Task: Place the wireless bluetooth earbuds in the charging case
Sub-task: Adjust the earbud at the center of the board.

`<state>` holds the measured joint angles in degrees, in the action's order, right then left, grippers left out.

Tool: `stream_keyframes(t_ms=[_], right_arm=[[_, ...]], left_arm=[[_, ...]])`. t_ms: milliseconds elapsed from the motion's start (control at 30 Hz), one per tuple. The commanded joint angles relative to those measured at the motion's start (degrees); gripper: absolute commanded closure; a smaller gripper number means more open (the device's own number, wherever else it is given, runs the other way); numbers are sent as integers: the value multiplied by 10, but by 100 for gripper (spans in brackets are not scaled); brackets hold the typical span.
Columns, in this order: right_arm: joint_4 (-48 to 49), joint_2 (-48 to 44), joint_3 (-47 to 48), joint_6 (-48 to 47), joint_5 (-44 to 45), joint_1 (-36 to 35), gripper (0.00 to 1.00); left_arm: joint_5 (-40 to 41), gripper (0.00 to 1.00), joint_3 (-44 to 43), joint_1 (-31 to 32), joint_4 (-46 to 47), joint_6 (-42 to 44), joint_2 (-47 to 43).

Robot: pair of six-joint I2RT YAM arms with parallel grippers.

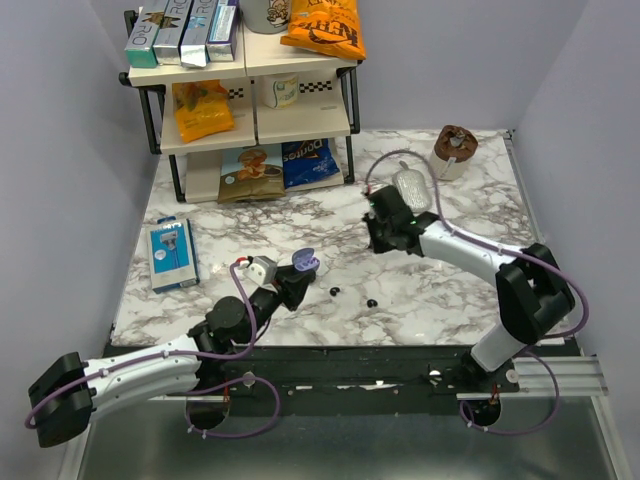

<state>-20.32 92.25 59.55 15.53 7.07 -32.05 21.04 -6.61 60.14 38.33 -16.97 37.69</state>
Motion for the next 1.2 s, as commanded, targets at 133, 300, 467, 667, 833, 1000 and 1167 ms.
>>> stream_keyframes(t_ms=[133, 300, 467, 667, 833, 1000, 1167], right_arm=[[-33, 58, 16, -223, 64, -140, 88], [-10, 50, -1, -269, 33, -169, 82], [-27, 78, 2, -266, 51, -183, 77], [-34, 94, 5, -240, 82, -183, 63], [-32, 81, 9, -223, 119, -183, 56], [-7, 12, -7, -176, 133, -183, 44], [-5, -36, -7, -116, 122, -183, 39]], left_arm=[[-3, 100, 5, 7, 13, -2, -23], [7, 100, 15, 9, 3, -4, -43], [3, 100, 16, 11, 13, -8, -32], [8, 100, 20, 12, 7, -7, -43], [8, 100, 18, 14, 6, -7, -40], [11, 100, 17, 14, 4, -3, -45], [9, 100, 14, 16, 4, -2, -41]])
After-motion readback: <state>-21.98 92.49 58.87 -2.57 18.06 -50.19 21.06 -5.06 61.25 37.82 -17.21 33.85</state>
